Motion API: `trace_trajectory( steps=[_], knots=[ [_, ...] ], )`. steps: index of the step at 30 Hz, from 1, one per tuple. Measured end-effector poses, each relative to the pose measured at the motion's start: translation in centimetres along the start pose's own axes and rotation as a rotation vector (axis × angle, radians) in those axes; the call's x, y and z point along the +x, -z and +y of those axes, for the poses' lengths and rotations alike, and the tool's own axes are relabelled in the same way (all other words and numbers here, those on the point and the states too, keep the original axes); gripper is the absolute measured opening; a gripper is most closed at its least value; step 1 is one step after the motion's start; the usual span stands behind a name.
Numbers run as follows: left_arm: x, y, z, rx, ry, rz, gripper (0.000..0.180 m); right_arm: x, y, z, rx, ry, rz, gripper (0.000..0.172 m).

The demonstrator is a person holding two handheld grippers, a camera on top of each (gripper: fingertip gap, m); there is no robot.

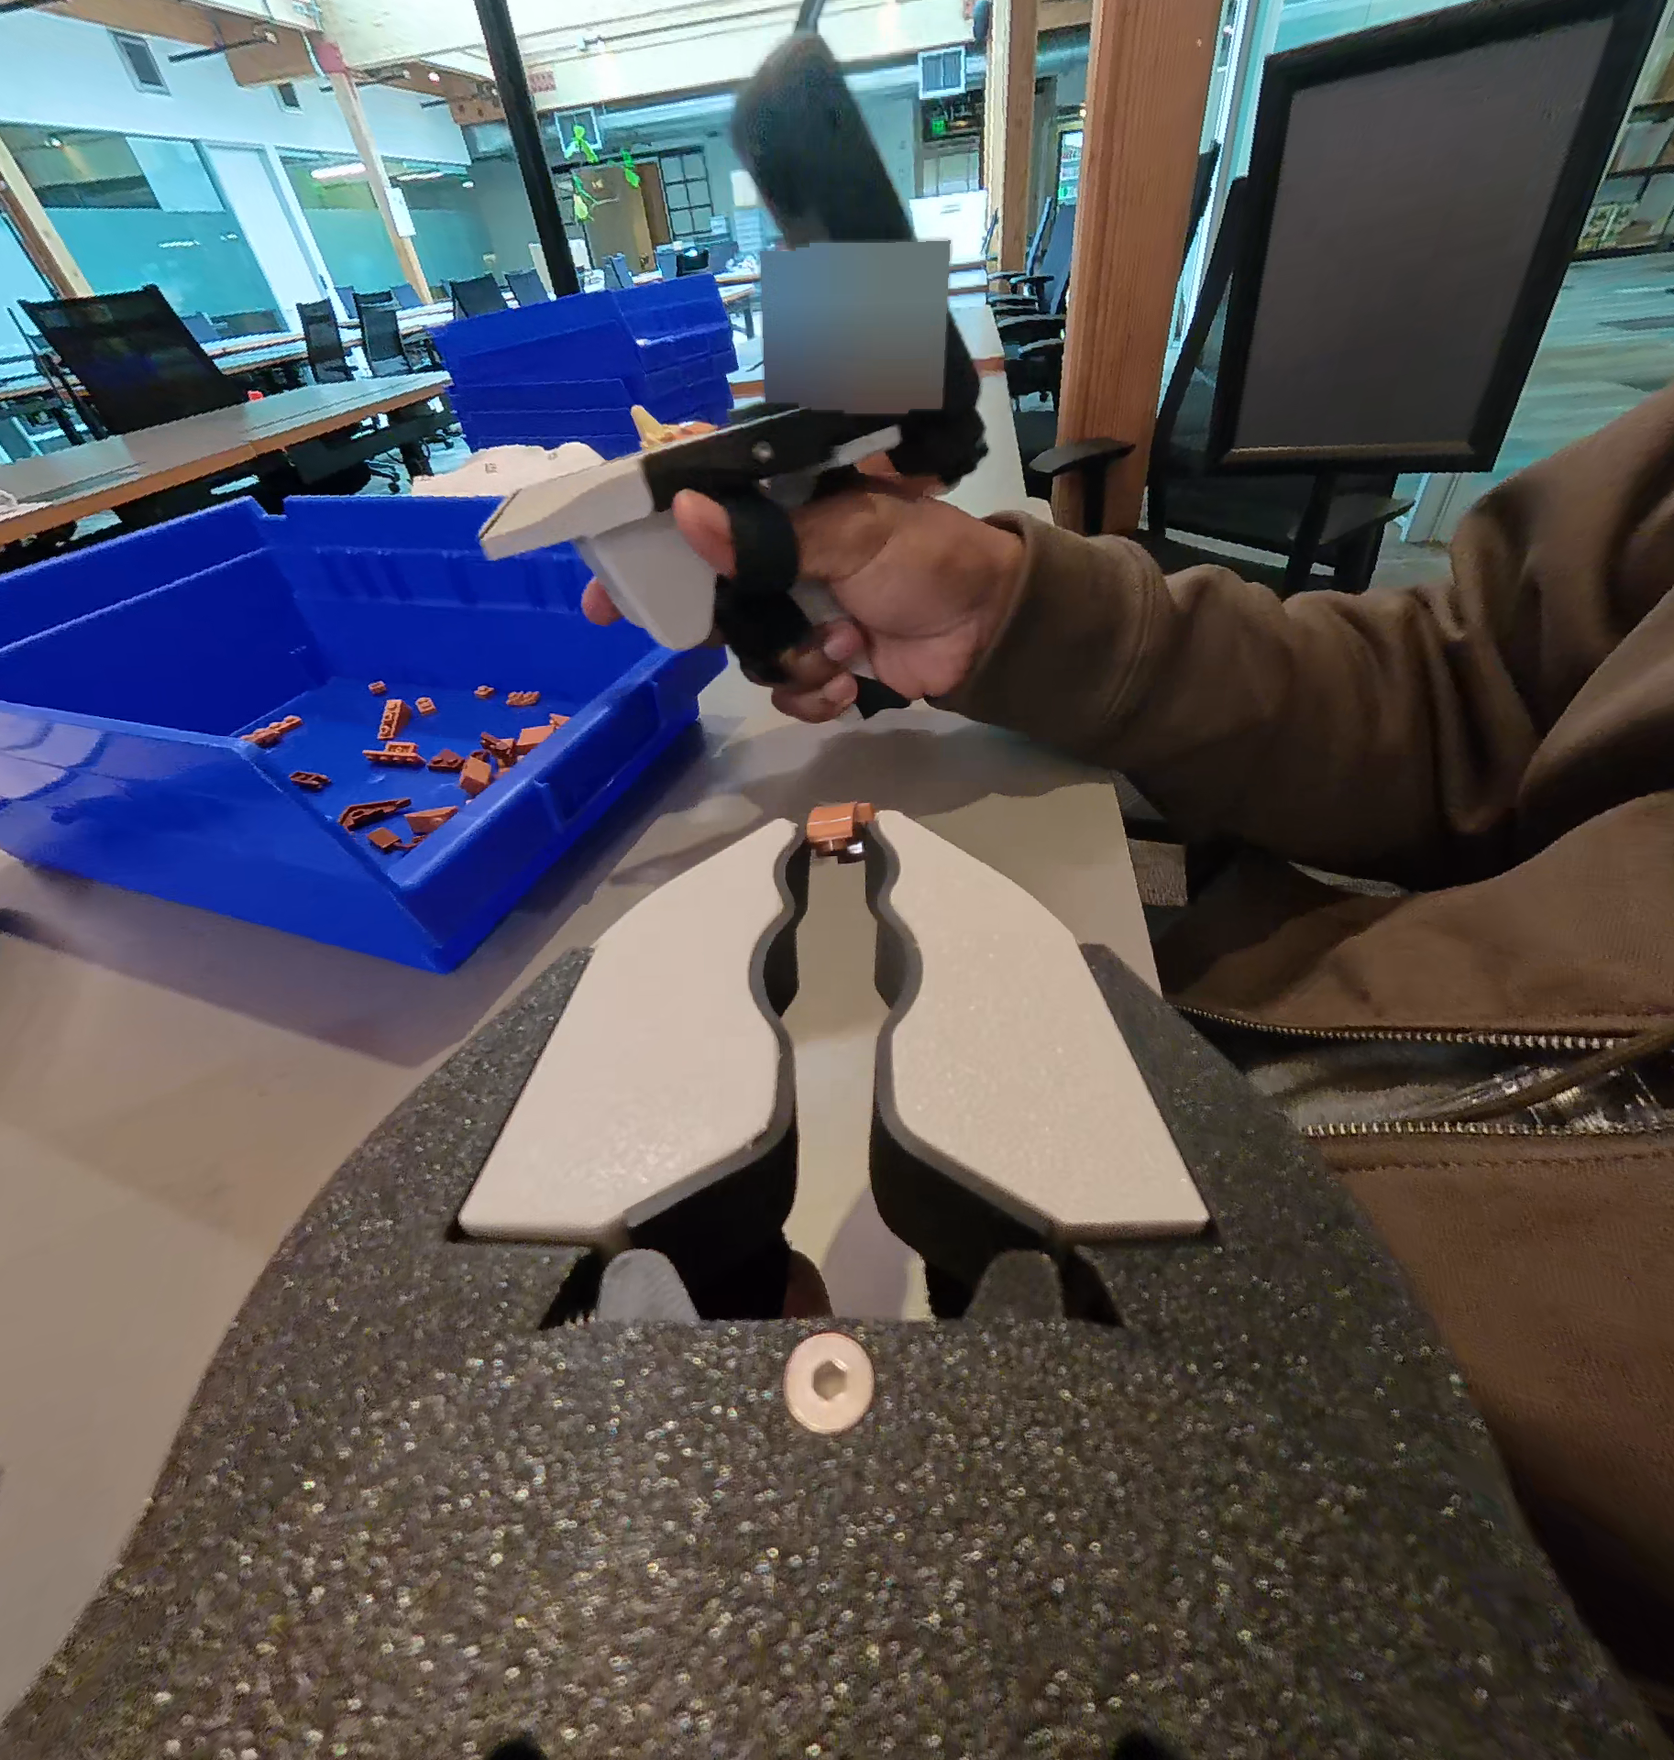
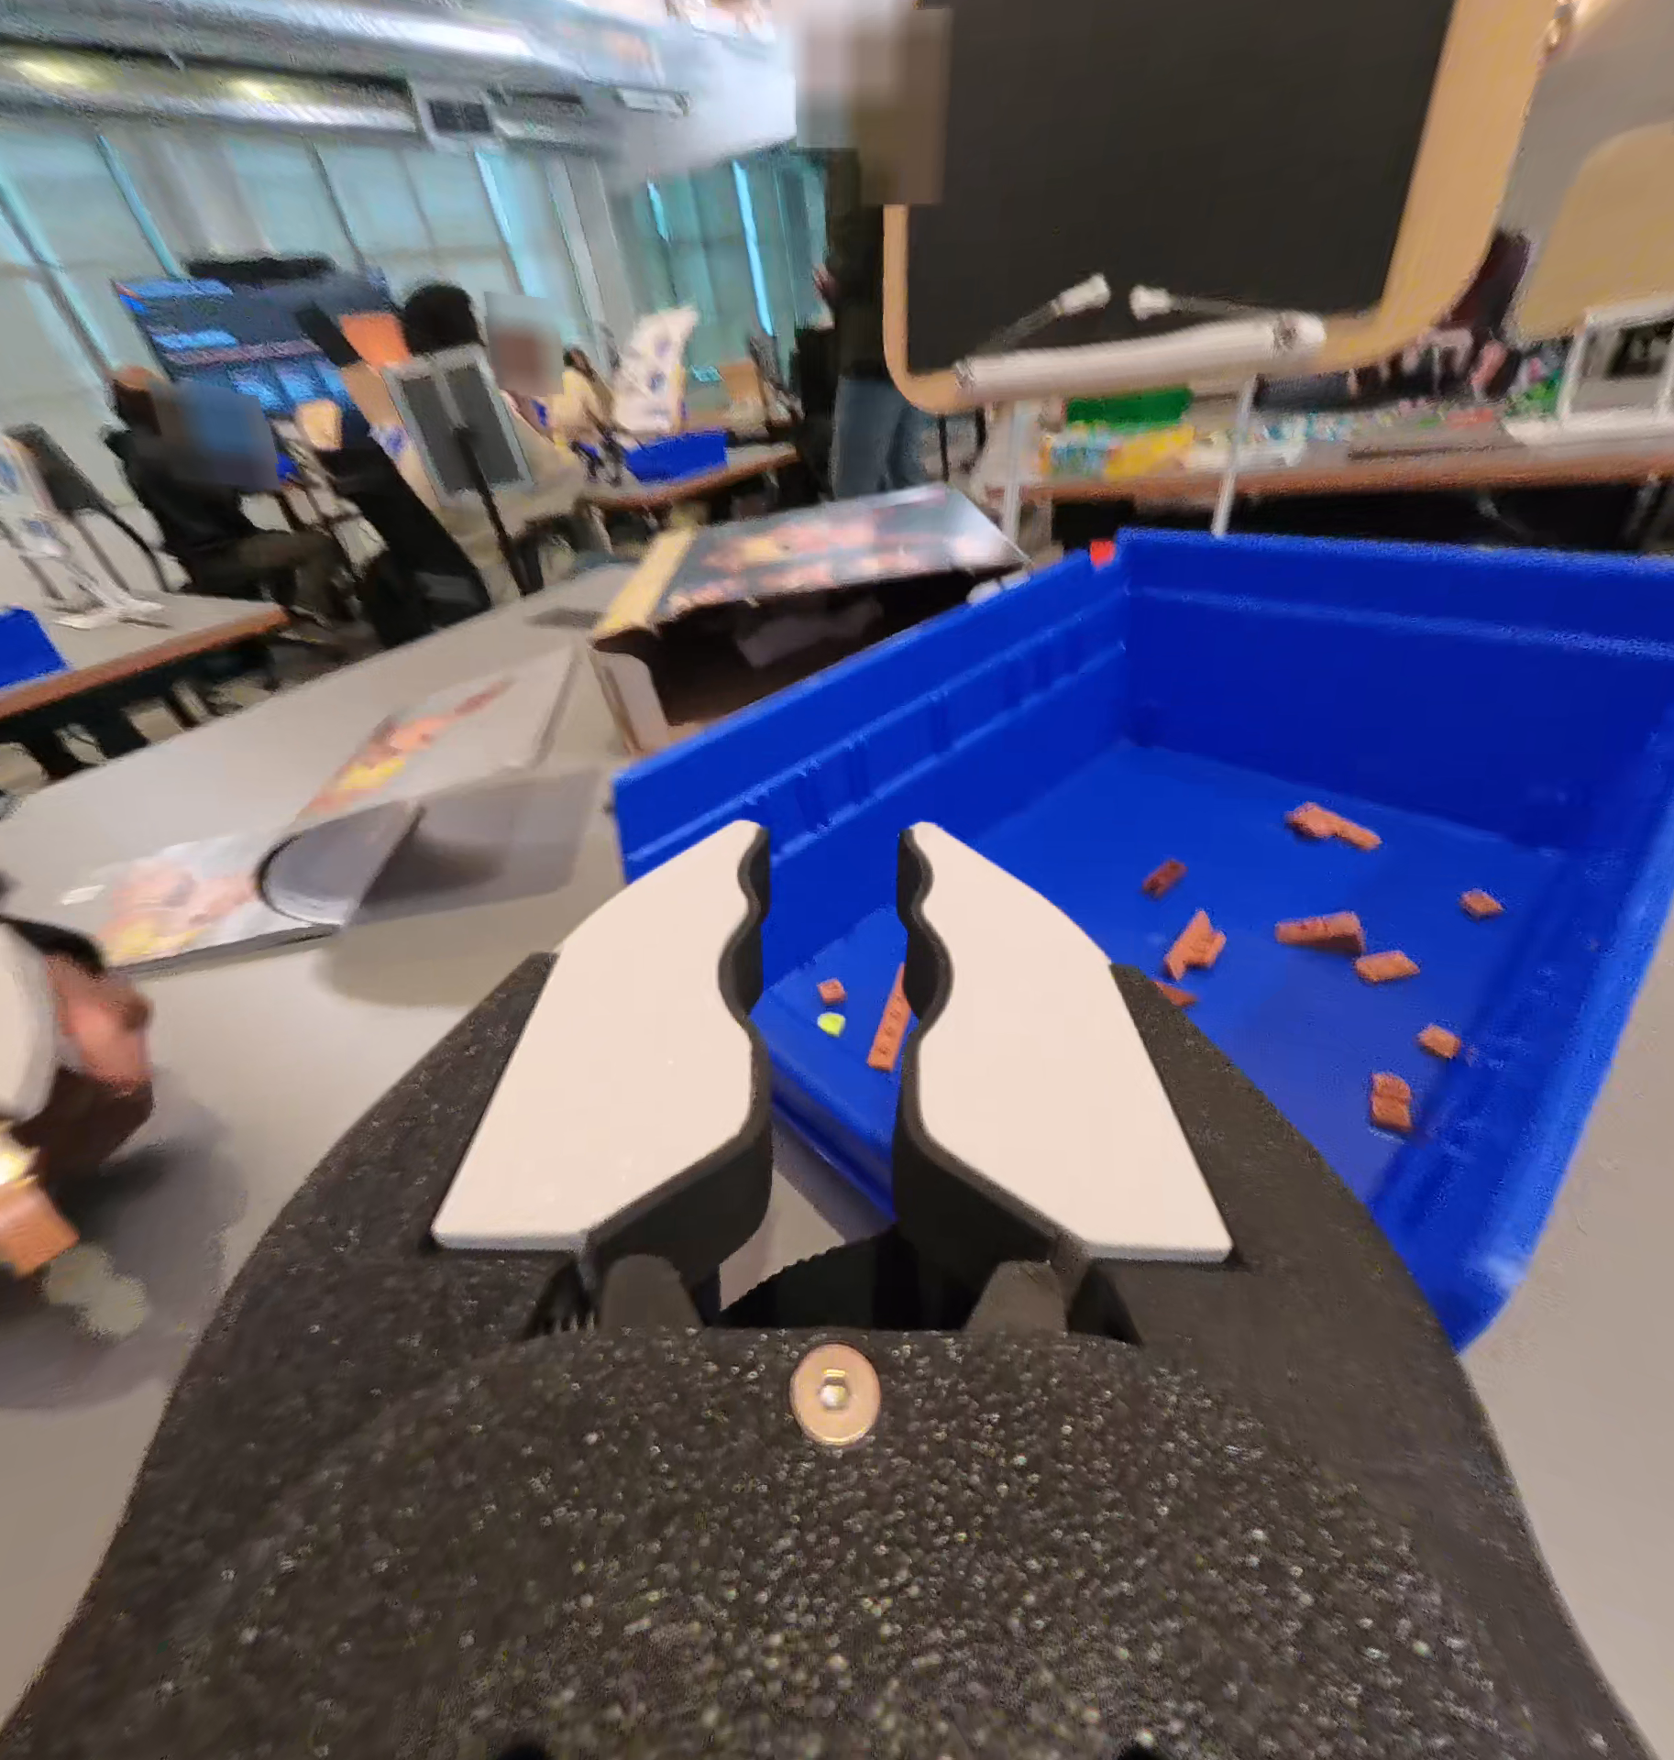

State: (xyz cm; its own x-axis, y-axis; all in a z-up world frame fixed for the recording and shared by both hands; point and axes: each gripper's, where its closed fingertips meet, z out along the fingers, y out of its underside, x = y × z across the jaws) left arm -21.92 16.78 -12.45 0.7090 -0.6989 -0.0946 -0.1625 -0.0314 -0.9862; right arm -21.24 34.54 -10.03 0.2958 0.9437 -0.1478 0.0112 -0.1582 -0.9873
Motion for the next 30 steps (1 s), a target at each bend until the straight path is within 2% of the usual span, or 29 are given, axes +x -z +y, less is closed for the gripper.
trace_trajectory(
  steps=[4, 7, 11, 16, 21, 23, 26, 30],
  knots=[
    [-1.0, 0.8, -1.0, 0.081, 0.069, -0.029, 0.011, -5.1, 1.5, -0.9, 0.107, 0.081, -0.245, 0.024],
    [-1.5, 1.5, -2.0, 0.165, 0.15, -0.016, 0.011, -10.0, 3.1, -0.6, 0.174, 0.28, -0.397, 0.023],
    [-1.6, 2.1, -2.8, 0.24, 0.23, 0.024, 0.011, -13.9, 3.9, 1.2, 0.184, 0.517, -0.487, 0.024],
    [-1.9, 2.5, -3.1, 0.291, 0.326, 0.06, 0.011, -15.8, 4.1, 2.1, 0.226, 0.711, -0.485, 0.025],
    [-1.7, 2.0, -2.9, 0.294, 0.389, 0.101, 0.011, -16.6, 3.5, 2.9, 0.238, 0.866, -0.41, 0.025],
    [-1.5, 1.6, -2.8, 0.285, 0.396, 0.112, 0.011, -16.8, 3.4, 2.9, 0.25, 0.908, -0.385, 0.021],
    [-1.1, 1.3, -2.7, 0.274, 0.395, 0.129, 0.011, -16.9, 3.4, 2.7, 0.284, 0.955, -0.345, 0.007],
    [-0.9, 1.3, -2.9, 0.288, 0.395, 0.145, 0.011, -16.9, 3.7, 2.3, 0.316, 1.005, -0.31, 0.006]
  ],
)
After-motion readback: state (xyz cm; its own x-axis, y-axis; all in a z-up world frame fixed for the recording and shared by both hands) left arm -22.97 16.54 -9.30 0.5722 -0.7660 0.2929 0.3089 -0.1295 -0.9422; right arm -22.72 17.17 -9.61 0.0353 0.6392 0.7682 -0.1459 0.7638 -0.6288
